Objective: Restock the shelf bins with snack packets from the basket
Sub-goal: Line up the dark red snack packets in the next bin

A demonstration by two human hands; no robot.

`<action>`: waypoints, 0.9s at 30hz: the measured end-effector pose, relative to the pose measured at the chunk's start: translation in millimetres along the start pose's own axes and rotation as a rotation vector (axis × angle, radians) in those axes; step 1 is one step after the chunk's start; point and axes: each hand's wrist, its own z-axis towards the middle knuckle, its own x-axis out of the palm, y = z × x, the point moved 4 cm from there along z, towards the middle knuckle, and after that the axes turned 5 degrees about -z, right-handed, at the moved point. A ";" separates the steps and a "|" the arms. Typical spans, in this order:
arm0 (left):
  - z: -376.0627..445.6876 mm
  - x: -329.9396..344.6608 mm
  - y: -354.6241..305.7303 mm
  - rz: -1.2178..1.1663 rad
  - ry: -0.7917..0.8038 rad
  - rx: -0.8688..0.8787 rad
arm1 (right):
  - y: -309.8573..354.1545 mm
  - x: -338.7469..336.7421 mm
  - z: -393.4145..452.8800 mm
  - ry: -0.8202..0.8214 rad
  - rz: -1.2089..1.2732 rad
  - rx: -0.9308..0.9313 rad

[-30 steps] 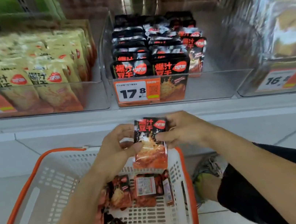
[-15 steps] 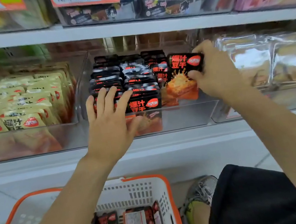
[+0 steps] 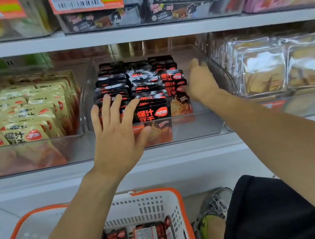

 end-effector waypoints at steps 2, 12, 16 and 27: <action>-13.4 -14.9 -6.3 -0.237 -0.159 0.046 | 6.2 -14.3 -22.4 -0.213 0.139 -0.150; -270.2 104.4 106.7 -0.245 0.600 -0.655 | 74.7 129.9 -254.2 0.470 0.478 -0.619; -392.9 109.4 129.9 0.006 1.140 -0.922 | 66.2 257.8 -334.0 1.091 0.219 -0.338; -424.0 107.1 125.4 -0.035 1.320 -0.974 | 66.1 365.2 -451.6 1.325 0.299 0.385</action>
